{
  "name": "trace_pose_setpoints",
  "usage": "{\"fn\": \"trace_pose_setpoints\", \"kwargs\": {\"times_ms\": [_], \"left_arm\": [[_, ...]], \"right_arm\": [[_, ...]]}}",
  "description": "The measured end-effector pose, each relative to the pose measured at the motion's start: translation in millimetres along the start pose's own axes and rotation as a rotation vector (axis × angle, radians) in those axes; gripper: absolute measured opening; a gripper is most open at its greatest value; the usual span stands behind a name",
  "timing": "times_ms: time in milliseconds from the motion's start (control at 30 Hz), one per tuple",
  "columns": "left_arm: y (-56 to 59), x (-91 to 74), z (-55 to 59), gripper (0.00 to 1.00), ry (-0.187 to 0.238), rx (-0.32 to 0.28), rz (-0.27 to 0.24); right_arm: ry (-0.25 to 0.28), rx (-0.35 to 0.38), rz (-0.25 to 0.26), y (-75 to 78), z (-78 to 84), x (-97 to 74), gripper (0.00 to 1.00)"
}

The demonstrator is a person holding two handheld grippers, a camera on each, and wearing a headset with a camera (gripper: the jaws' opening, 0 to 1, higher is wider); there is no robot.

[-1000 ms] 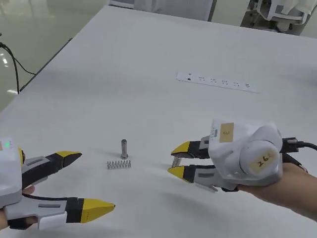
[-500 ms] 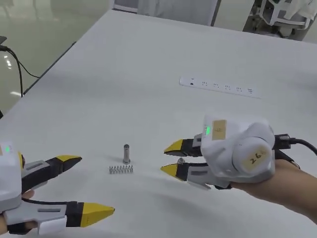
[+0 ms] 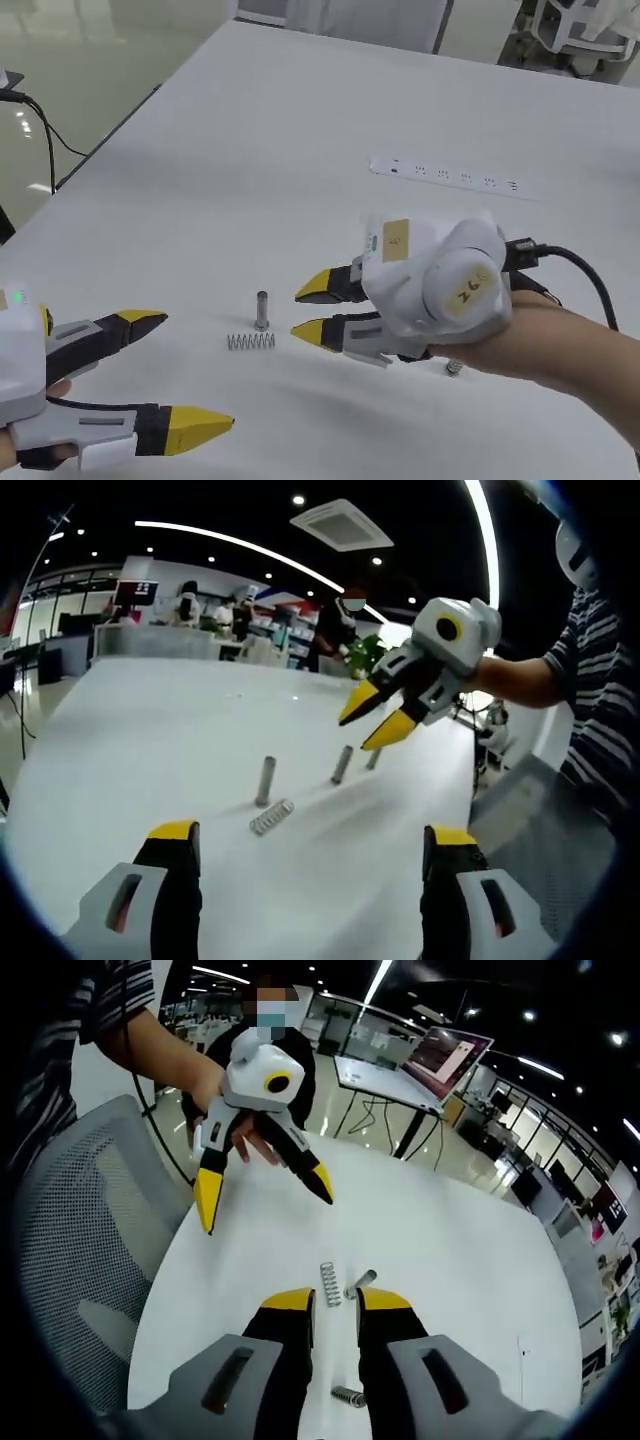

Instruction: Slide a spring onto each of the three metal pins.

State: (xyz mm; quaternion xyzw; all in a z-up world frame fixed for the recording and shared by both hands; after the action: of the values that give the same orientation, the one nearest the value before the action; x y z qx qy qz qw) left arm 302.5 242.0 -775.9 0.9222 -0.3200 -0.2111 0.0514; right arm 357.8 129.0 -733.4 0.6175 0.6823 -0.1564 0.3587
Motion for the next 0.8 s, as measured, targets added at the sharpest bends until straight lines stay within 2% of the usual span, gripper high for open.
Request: {"fn": "trace_pose_setpoints", "kwargs": {"times_ms": [300, 700, 800], "left_arm": [[-2.0, -3.6, -0.2, 0.89, 0.000, 0.003, -0.008], [-5.2, -9.1, 1.2, 0.89, -0.002, -0.002, -0.020], [-5.6, -10.3, 1.7, 0.89, -0.005, -0.002, -0.022]], "right_arm": [[-0.024, -0.010, -0.021, 0.7, 1.7, 16.8, 0.14], [-0.057, 0.010, -0.063, -0.8, 10.5, 45.6, 0.14], [-0.056, 0.036, -0.076, 0.0, 12.9, 52.4, 0.14]]}}
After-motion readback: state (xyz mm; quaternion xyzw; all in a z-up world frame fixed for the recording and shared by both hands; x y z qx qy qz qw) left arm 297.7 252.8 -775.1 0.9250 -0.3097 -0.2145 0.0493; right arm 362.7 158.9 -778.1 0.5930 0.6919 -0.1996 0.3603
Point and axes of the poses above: the centre of the closed fingertips' face, and the gripper's own axes: x roughly forward along the fingers, y roughly to its right, z roughly out of its underside, the point moved 4 cm from there along -x, roughly backward along the fingers, and after that the axes turned 6 degrees about -z, right-handed, at the moved point
